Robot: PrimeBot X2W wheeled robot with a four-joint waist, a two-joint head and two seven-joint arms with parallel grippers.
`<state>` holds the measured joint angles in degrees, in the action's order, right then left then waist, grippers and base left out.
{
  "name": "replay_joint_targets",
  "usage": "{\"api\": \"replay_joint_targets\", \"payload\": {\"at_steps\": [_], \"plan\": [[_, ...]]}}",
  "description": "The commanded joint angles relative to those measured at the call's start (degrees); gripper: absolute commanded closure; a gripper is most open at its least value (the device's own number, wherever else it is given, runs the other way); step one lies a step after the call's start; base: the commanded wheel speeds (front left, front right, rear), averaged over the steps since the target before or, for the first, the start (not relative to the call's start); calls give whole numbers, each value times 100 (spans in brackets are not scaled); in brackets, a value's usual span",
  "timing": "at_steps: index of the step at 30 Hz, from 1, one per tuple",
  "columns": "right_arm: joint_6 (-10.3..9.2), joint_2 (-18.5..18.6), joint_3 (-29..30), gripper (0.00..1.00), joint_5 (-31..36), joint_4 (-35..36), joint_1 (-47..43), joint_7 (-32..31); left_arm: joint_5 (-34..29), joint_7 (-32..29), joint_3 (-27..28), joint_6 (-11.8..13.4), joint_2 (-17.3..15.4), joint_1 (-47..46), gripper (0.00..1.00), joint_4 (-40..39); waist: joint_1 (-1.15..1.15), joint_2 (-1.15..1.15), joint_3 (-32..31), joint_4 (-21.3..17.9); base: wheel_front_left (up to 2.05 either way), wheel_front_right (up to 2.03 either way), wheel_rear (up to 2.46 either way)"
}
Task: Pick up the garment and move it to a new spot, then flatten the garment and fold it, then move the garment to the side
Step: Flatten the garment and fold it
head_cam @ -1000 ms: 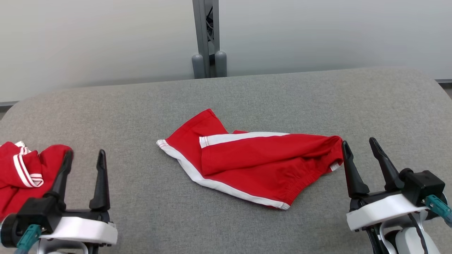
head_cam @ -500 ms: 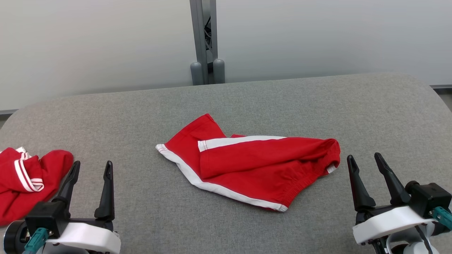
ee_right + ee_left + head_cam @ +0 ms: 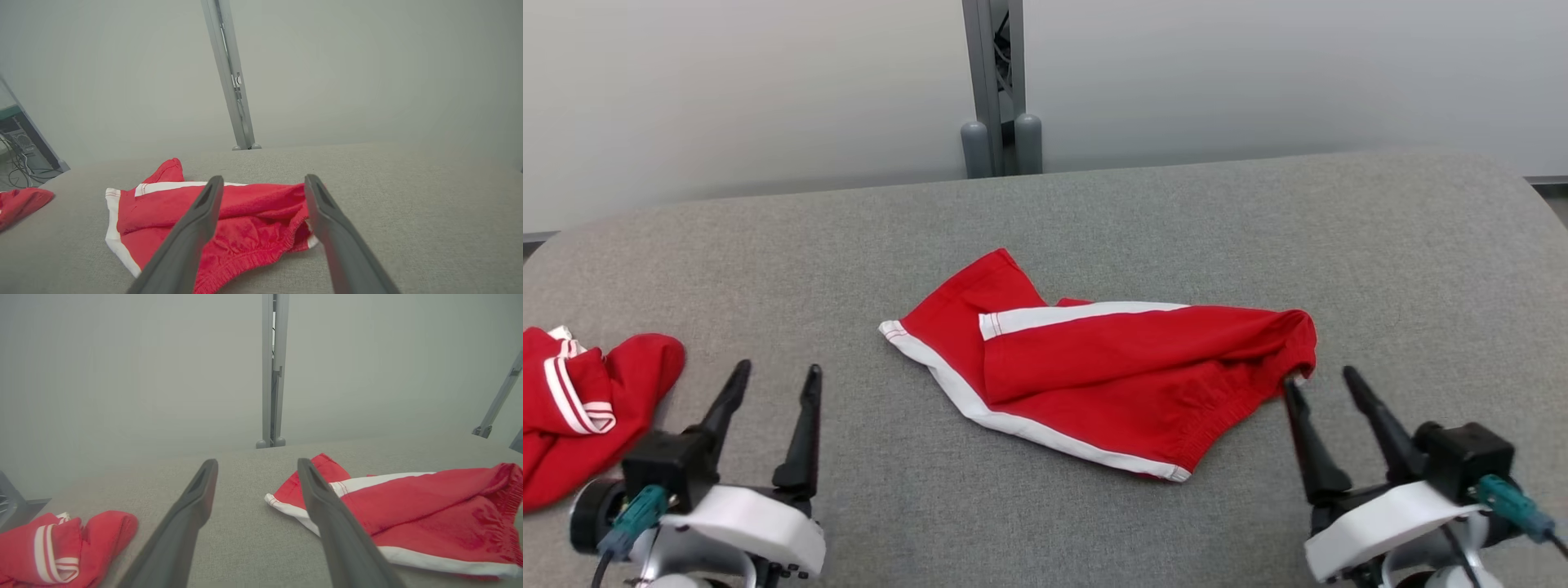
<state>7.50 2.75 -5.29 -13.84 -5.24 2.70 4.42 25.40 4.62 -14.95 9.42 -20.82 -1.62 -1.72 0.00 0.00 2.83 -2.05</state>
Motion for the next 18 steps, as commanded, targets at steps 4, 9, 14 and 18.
{"api": "replay_joint_targets", "payload": {"at_steps": [4,9,14,18], "plan": [[-2,28,-346,0,-67,-102,-120,-223,178,-445,-182,-209,7,-336,0,220,0,0,165,-39,0,0,0],[-2,29,-834,0,-99,-220,-214,-472,473,-995,-384,-514,81,-761,0,571,0,0,429,-75,0,0,0],[-2,30,-1187,0,-102,-375,-90,-559,685,-1210,-432,-818,156,-1367,0,1111,0,0,823,-77,0,0,0],[-2,28,-1361,0,-63,-519,121,-475,820,-1280,-412,-1018,230,-1903,0,1609,0,0,1192,-63,0,0,0]]}}
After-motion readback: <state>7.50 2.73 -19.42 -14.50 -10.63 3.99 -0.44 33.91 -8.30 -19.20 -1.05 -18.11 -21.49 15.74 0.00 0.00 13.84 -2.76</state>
